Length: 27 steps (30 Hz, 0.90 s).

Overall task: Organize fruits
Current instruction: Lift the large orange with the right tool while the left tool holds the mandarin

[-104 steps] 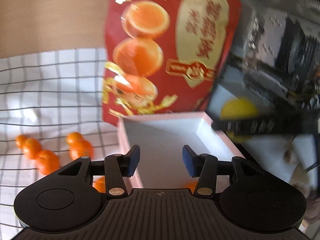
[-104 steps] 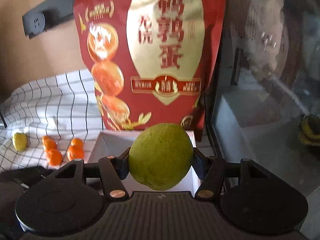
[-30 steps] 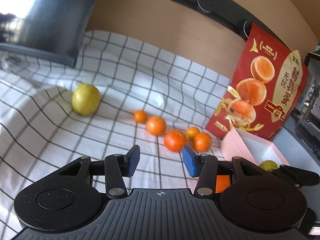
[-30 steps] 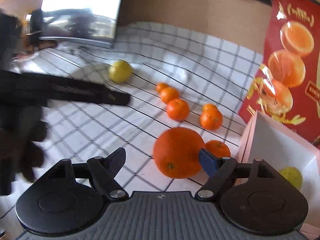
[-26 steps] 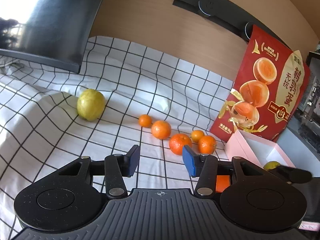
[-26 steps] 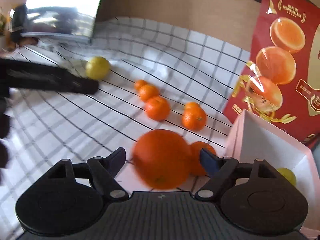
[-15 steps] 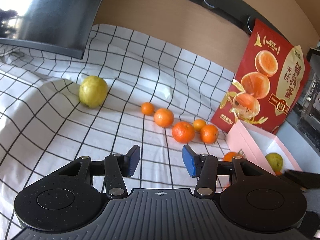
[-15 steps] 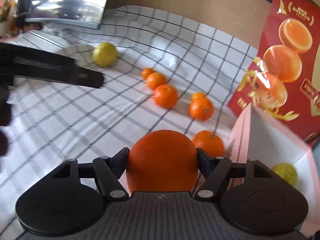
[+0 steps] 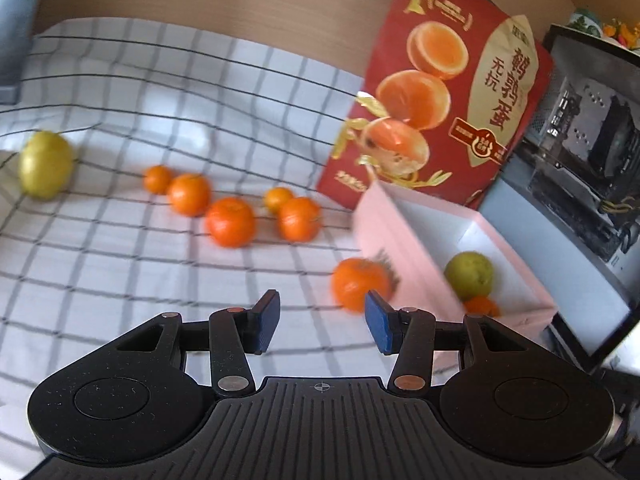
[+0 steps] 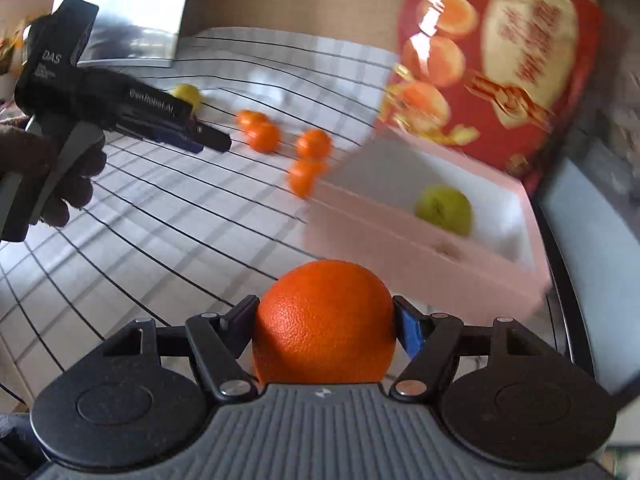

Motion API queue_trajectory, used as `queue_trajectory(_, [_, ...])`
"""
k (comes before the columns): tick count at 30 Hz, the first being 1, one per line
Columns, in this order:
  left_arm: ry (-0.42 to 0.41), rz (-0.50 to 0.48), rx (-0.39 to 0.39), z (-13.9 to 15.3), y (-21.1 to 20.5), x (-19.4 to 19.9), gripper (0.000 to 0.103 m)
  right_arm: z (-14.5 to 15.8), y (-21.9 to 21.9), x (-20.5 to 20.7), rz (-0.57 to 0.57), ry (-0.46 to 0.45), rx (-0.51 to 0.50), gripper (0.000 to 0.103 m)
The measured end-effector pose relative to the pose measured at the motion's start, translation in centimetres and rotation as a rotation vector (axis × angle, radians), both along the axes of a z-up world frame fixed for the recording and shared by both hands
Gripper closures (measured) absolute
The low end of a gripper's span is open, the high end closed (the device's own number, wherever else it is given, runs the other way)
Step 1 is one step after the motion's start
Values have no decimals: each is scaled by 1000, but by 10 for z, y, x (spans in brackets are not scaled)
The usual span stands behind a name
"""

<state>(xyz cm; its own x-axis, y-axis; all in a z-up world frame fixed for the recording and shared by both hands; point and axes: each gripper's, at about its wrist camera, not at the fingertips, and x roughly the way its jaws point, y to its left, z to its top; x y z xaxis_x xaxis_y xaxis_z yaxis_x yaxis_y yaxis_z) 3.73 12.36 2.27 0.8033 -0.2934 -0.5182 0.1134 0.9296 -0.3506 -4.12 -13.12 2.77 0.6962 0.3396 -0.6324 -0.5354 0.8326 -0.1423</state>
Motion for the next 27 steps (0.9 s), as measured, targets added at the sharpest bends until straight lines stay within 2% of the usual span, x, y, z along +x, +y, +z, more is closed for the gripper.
queue_trajectory(2, [16,18,-33,3,-10,14,51,-4,-17,8,-26,31,70,32])
queue_trajectory(4, [-6,79,-64,8,-9,26,51,-6,-30,13,-36,54,144,32])
queue_trajectory(6, [-55,130,-31,13,-4,37,51,-5,-37,10,-49,-1,171,25])
queue_trajectory(8, [-61,163,19,11,5,48,52,-9,-43,5,-72,-76,166,15])
queue_trajectory(9, [-56,173,35,9,10,52,52,-11,-48,3,-77,-96,182,14])
queue_trajectory(13, [-27,199,94,-6,27,61,51,-13,-58,13,-78,-42,259,13])
queue_trajectory(15, [1,201,113,-13,31,66,51,-13,-59,14,-82,-36,264,13])
queue_trajectory(22, [50,241,90,-29,36,81,52,-15,-48,8,-65,-71,207,11])
queue_trajectory(23, [59,255,82,-30,36,84,47,-15,-48,10,-65,-71,207,11])
queue_trajectory(27, [78,276,14,-31,38,98,46,-16,-50,13,-71,-52,222,9])
